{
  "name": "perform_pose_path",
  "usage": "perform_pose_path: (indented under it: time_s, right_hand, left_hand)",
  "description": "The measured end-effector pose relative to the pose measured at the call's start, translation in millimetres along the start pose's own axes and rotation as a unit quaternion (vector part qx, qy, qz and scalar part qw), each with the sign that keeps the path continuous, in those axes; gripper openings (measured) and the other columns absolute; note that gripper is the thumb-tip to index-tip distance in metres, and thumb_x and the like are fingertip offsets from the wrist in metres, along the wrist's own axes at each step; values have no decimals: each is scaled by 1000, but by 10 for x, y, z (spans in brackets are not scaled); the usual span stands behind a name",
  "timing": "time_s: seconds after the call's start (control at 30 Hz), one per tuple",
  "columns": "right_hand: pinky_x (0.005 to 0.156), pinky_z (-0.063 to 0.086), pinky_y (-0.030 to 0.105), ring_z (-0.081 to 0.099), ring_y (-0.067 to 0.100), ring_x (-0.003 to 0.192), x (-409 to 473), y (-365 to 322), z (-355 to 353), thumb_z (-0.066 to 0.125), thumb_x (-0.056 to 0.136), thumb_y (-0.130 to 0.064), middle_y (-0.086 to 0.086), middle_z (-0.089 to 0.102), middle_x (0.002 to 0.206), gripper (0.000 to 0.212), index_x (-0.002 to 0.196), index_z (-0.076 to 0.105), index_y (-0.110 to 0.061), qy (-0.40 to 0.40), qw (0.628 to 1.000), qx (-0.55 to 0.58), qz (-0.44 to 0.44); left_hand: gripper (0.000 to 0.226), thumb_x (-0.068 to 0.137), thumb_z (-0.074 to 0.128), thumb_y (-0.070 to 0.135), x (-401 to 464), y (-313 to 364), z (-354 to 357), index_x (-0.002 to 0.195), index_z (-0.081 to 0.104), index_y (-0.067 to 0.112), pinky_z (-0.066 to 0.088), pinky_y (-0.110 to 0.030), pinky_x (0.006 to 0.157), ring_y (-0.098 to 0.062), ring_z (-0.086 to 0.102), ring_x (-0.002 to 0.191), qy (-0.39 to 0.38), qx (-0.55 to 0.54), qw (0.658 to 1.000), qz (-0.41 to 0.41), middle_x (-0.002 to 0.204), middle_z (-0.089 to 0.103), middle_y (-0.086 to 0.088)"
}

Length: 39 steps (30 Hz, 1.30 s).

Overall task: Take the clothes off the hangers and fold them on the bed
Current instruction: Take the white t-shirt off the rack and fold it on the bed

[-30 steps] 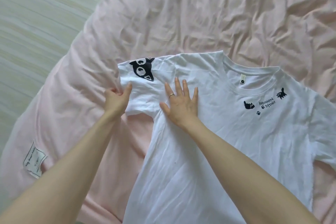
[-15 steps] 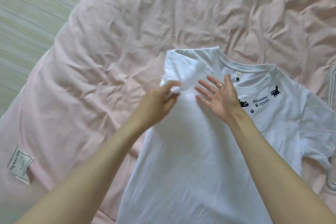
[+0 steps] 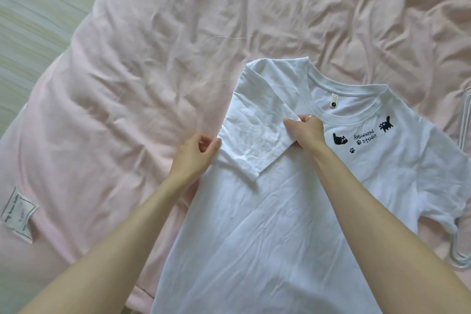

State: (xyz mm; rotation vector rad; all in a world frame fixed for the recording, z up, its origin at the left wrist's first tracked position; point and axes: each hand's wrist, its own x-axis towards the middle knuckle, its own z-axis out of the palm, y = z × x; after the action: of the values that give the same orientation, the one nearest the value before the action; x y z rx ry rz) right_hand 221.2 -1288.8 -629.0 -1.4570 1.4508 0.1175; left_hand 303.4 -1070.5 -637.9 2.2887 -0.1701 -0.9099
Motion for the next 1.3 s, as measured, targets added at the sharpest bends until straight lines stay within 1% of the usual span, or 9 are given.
perform_pose_path:
  time_s: [0.2,0.47,0.6,0.67,0.77,0.9,1.03,1.2,1.3]
  right_hand:
    - [58,55,29,61,19,73,-190,236,-38,65,86,-28,9,62,90,24,93,55,-8,18,989,141,37]
    - [40,40,20,50,14,53,-410,362,106,66,86,-17,3,56,69,15,74,57,-12,-32,982,158,98]
    - [40,37,20,54,12,48,-381,387,68,62,89,-17,3,60,67,15,76,55,-13,29,985,147,85]
    - [38,37,19,53,14,46,-431,442,66,60,91,-20,3,58,64,19,76,52,-12,44,984,153,80]
    - [37,36,19,47,13,41,-557,556,109,55,92,-22,3,53,60,21,76,49,-10,26,982,169,80]
    - [38,37,20,45,16,45,-783,742,110,47,95,-18,6,51,63,19,78,47,-11,23,971,214,106]
    - [45,48,23,58,18,51,-926,942,-25,47,96,-22,7,61,72,18,84,53,-10,33,981,162,98]
    - [48,47,24,58,18,54,-996,1296,-455,47,94,-22,4,63,71,16,91,56,-9,88,984,130,88]
    - [54,49,26,57,16,59,-1005,1569,-845,47,93,-18,2,62,70,18,98,58,-6,141,978,130,82]
  left_hand:
    - [33,91,58,34,32,-48,32,81,59,3,32,-28,58,-13,43,63,-48,-29,998,24,64,47,5]
    - [16,84,68,25,-4,-69,-16,93,58,17,36,-16,59,-6,51,71,-97,-39,994,34,82,58,9]
    - [24,85,63,17,-65,-55,-13,106,51,19,41,-25,74,-15,56,93,-96,-33,994,34,99,59,5]
    - [38,84,60,15,-170,-67,7,119,46,18,43,-31,82,-17,51,101,-37,28,993,107,109,54,2]
    - [50,80,56,18,-280,-81,67,129,46,11,40,-44,91,-31,46,110,56,186,938,288,124,50,-11]
    - [50,91,34,38,-302,-80,303,131,52,13,15,-52,106,-38,37,133,-29,375,836,400,141,45,-16]
    - [63,90,26,50,-374,-108,482,132,53,12,14,-57,110,-39,40,131,-108,472,790,376,142,46,-13]
    - [79,81,-6,58,-609,45,661,149,18,28,-21,-51,106,-34,-2,145,-175,473,771,389,159,6,-4]
    - [86,72,-17,59,-776,136,898,150,6,31,-12,-57,109,-32,-11,145,-190,505,748,387,159,-6,-2]
